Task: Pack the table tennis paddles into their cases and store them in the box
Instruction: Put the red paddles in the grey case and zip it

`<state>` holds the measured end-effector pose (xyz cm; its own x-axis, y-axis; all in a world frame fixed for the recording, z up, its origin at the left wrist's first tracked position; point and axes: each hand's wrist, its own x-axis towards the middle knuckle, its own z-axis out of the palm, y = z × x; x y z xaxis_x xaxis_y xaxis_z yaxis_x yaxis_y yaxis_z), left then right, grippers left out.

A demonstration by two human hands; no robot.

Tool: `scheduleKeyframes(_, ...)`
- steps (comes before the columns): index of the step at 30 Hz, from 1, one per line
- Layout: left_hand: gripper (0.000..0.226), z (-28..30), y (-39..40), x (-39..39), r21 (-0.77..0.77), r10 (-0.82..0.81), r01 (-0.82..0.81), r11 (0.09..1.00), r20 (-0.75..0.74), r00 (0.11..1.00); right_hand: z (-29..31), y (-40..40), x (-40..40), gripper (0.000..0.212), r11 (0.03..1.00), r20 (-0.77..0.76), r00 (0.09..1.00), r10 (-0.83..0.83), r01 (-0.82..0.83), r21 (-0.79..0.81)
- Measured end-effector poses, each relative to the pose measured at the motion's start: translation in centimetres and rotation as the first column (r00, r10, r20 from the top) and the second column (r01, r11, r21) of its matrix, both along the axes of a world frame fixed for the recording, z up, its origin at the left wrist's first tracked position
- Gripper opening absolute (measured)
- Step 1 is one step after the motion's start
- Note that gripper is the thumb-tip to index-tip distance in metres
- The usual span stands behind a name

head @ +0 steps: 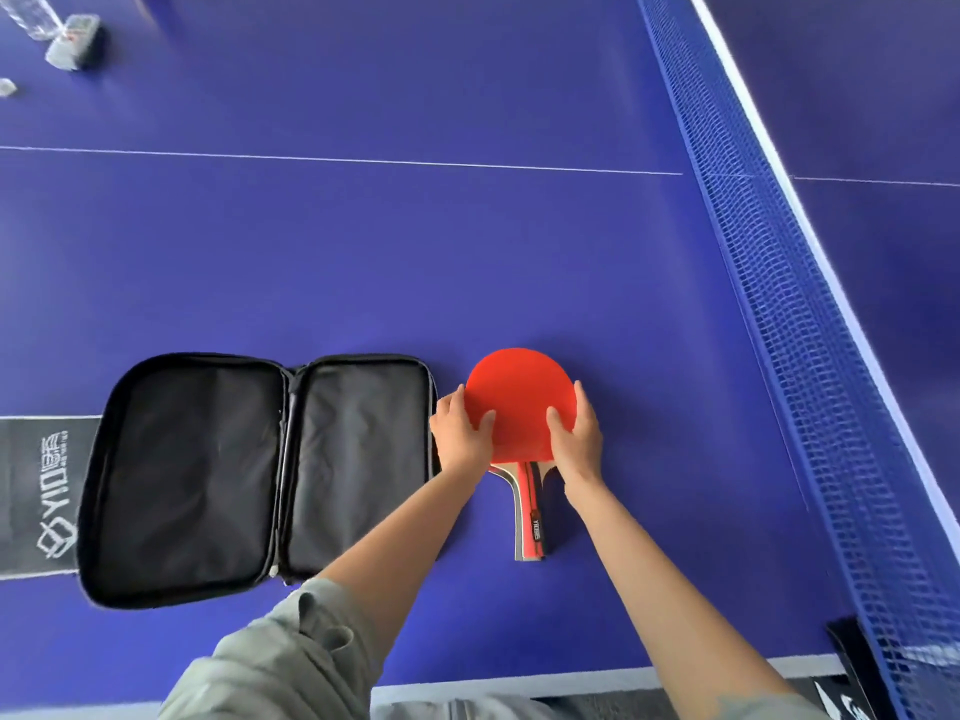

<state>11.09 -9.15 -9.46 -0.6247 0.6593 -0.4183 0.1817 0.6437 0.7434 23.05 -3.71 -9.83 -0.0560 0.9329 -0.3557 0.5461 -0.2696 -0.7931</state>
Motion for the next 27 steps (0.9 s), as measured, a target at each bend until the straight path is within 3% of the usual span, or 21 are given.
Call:
scheduleKeyframes(3, 0.056, 0.5, 0.4, 0.0, 0.032, 0.196, -0.205, 0.978, 0.179, 0.964, -0.1, 0.3, 0.3, 0.057, 0.990, -0.143, 0.982, -0.127, 0.115, -0.086)
scheduleKeyframes(6, 0.058, 1.0, 0.7, -0.1, 0.030, 0.282, -0.304, 0.952, 0.290, 0.914, 0.0, 0.6, 0.6, 0.059, 0.966, -0.274, 0.933, -0.234, 0.193, -0.170)
scheduleKeyframes(12, 0.058, 2.8, 0.5, -1.4, 0.123, 0.290, -0.334, 0.935, 0.281, 0.915, 0.7, 0.4, -0.4, 0.060, 0.930, -0.421, 0.839, -0.344, 0.243, -0.276)
scheduleKeyframes(20, 0.054, 4.6, -3.0, -8.4, 0.189, 0.391, -0.453, 0.871, 0.292, 0.873, 2.7, -2.2, -7.9, 0.060, 0.949, -0.503, 0.814, -0.292, 0.182, -0.257)
scheduleKeyframes(27, 0.054, 4.1, -7.1, -15.5, 0.097, 0.418, -0.450, 0.888, 0.239, 0.877, 2.6, -7.1, -15.0, 0.061, 0.924, -0.462, 0.818, -0.343, 0.205, -0.323)
